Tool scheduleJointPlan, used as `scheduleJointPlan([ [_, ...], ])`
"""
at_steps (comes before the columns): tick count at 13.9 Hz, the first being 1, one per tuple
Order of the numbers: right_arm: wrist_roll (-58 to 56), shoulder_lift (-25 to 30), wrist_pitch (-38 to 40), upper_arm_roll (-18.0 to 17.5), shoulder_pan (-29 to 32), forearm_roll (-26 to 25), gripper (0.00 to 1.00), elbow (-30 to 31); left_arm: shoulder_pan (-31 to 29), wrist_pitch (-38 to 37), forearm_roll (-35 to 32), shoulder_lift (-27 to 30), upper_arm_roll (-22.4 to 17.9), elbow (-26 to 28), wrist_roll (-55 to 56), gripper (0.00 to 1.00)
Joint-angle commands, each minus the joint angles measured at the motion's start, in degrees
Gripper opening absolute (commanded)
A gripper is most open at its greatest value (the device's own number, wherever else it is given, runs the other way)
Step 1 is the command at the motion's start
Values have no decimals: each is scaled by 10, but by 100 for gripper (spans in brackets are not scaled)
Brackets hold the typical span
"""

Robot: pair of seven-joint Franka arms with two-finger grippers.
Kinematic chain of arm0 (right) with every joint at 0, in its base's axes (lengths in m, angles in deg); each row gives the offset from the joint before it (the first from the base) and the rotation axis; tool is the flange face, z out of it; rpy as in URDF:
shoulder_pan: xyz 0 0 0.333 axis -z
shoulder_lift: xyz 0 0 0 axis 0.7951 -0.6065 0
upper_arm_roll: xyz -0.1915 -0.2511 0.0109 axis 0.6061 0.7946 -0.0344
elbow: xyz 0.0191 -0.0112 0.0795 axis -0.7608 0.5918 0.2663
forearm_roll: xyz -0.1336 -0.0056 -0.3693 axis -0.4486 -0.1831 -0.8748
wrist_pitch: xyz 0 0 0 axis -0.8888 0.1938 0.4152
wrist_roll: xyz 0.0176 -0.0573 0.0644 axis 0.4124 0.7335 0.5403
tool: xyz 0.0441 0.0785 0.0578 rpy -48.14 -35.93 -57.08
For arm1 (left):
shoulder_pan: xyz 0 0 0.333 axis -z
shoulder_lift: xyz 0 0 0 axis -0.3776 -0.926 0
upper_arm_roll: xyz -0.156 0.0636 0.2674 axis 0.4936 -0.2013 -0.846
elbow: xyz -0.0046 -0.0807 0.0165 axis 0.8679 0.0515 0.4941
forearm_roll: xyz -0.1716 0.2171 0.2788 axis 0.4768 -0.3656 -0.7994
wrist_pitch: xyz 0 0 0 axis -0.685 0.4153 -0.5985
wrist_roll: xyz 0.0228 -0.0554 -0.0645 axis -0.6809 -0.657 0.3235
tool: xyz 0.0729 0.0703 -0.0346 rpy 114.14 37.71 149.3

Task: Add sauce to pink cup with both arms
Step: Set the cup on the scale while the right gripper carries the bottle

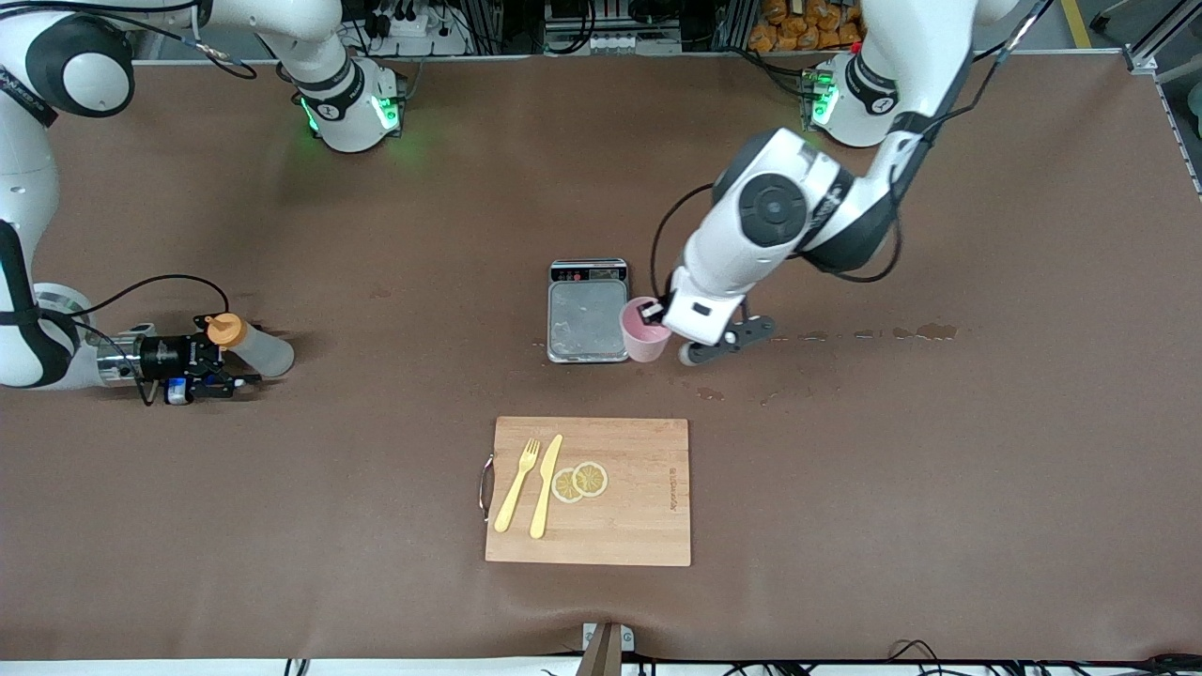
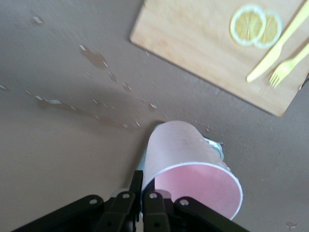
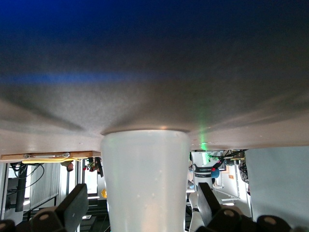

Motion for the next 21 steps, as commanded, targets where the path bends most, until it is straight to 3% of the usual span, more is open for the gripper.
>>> scheduleJointPlan([
  [1, 3, -5, 14, 0, -6, 11, 77, -5, 32, -6, -3, -60, -6, -60, 22, 0],
  [4, 3, -4, 15, 0, -5, 12, 33, -5, 50, 9, 0, -79, -5, -62, 22, 0],
  [5, 3, -4, 15, 0, -5, 11, 28, -6, 59, 16, 0, -89, -5, -62, 22, 0],
  [10, 46, 13, 15, -1, -13, 8, 28, -17, 78, 18, -1, -113, -5, -64, 8, 0],
  [19, 173, 66, 21, 1, -85, -30, 30, -52, 84, 17, -1, -119, -4, -64, -9, 0],
  [20, 190, 74, 22, 0, -92, -33, 30, -60, 85, 17, 4, -119, -4, -64, -3, 30],
  [21, 212, 78, 22, 0, -107, -49, 30, -66, 84, 16, 4, -117, -4, -62, -2, 92],
])
